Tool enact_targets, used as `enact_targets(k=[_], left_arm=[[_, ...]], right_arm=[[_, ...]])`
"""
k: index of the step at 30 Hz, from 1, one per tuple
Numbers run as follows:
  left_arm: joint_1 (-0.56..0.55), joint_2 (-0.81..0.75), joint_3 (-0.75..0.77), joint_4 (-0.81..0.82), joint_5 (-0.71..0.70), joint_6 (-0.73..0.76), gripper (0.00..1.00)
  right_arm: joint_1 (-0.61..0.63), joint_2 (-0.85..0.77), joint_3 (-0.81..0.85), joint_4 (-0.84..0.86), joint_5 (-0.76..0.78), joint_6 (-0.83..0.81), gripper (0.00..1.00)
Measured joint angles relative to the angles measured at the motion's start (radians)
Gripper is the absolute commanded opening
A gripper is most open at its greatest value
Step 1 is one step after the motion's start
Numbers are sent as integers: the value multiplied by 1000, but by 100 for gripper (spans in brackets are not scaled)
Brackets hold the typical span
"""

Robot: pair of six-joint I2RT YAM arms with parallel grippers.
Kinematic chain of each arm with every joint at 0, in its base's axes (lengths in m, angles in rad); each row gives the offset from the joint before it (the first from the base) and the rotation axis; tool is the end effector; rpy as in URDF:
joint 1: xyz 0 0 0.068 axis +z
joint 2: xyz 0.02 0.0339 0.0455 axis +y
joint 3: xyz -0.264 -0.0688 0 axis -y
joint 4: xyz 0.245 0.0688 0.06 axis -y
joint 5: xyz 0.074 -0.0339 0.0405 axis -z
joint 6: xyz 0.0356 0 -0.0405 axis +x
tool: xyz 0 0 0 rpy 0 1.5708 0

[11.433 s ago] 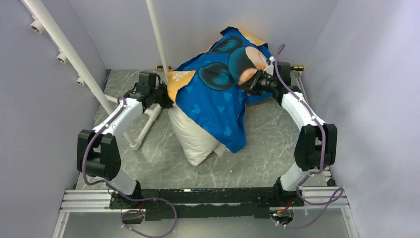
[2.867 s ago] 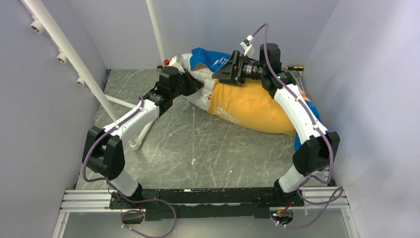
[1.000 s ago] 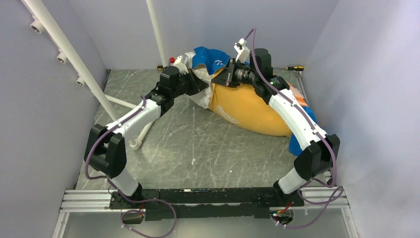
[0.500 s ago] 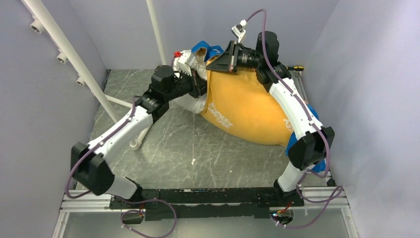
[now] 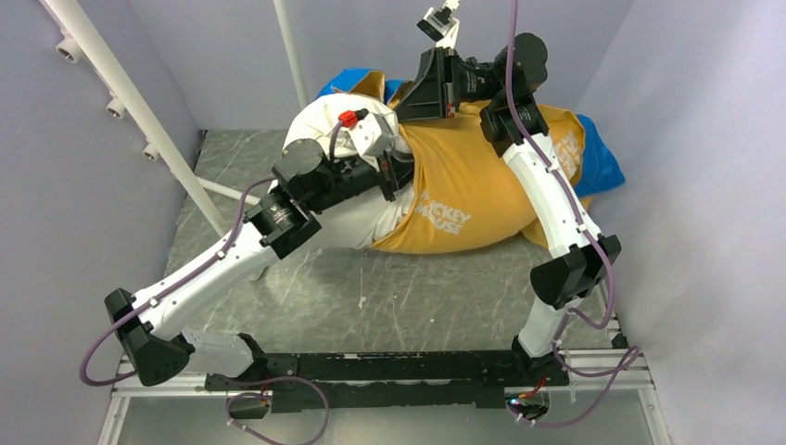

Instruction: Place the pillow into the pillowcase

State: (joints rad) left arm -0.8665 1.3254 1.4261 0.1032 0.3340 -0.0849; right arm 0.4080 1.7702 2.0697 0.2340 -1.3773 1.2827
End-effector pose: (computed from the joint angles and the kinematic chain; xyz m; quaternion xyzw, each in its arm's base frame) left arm 0.1847 -0.2354 0.4757 0.3564 0.5266 -0.4435 0.6316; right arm 0.3150 0.1742 0.5430 -0.3379 0.5805 0.7107 0.2092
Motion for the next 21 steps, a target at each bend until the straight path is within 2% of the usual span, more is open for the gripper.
enact_targets(k=[8,14,21], left_arm=[[-8,90,-132,348,-93,71,0],[-6,232,-229,762,-172,70,0],[31,443,-219,1161,-74,123,0]], right_arm=[[0,11,-1,11,4,29,0],[3,13,-9,-1,58,29,0],[33,13,-19,-68,103,10,0]])
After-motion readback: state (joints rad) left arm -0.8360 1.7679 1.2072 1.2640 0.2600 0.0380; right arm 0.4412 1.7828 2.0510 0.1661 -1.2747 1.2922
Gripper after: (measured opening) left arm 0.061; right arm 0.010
